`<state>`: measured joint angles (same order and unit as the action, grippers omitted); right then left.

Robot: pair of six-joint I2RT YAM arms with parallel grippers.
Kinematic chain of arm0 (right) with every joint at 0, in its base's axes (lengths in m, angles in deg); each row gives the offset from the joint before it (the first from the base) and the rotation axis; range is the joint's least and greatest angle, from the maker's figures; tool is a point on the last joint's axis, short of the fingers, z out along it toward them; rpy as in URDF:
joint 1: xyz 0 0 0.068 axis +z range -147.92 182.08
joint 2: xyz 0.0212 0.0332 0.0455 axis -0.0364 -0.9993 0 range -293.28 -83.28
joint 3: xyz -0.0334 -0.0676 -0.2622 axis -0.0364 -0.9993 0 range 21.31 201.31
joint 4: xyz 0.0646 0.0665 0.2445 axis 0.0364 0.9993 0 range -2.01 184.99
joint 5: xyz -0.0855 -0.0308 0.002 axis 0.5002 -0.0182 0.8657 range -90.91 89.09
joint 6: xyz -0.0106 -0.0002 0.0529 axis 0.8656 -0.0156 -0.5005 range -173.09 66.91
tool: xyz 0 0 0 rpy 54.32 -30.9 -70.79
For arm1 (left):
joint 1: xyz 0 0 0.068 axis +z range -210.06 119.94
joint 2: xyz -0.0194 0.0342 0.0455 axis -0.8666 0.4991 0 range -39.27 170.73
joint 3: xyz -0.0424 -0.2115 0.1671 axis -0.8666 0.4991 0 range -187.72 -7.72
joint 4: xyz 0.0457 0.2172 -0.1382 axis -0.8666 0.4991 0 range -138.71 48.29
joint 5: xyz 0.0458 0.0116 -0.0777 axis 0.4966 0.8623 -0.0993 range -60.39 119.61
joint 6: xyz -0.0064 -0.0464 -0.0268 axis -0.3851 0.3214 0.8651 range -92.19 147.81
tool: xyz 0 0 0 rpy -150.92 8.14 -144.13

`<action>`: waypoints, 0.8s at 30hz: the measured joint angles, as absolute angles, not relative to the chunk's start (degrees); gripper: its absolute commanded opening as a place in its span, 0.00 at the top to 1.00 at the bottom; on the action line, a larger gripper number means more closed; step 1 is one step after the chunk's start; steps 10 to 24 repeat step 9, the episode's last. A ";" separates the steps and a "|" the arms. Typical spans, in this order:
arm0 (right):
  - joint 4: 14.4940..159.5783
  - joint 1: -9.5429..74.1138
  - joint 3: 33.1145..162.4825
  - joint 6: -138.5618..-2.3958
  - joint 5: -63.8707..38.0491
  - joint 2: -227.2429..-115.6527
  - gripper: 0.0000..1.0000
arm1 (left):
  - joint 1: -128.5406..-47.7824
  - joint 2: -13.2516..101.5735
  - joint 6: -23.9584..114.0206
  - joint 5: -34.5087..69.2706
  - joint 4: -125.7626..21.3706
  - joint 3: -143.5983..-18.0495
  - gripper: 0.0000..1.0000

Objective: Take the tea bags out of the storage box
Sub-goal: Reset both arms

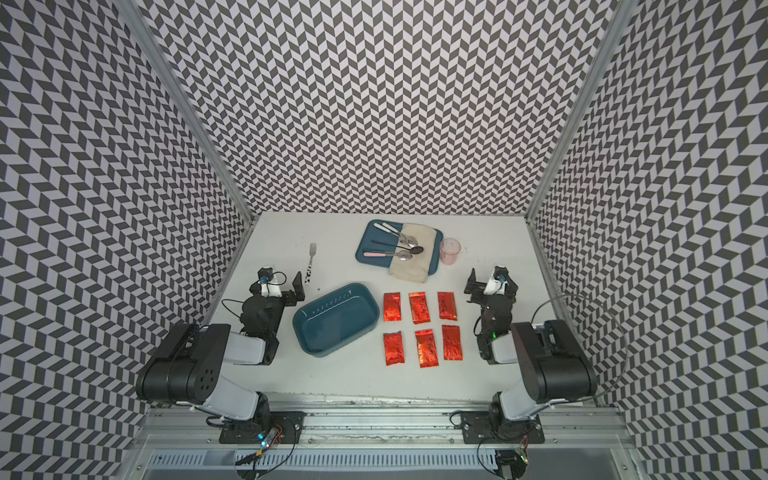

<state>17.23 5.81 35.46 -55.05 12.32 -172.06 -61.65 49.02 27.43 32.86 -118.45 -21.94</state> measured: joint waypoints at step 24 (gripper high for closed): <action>17.73 5.81 35.74 -55.01 12.17 -172.06 0.00 | -61.65 49.02 27.43 32.75 -118.43 -21.94 0.00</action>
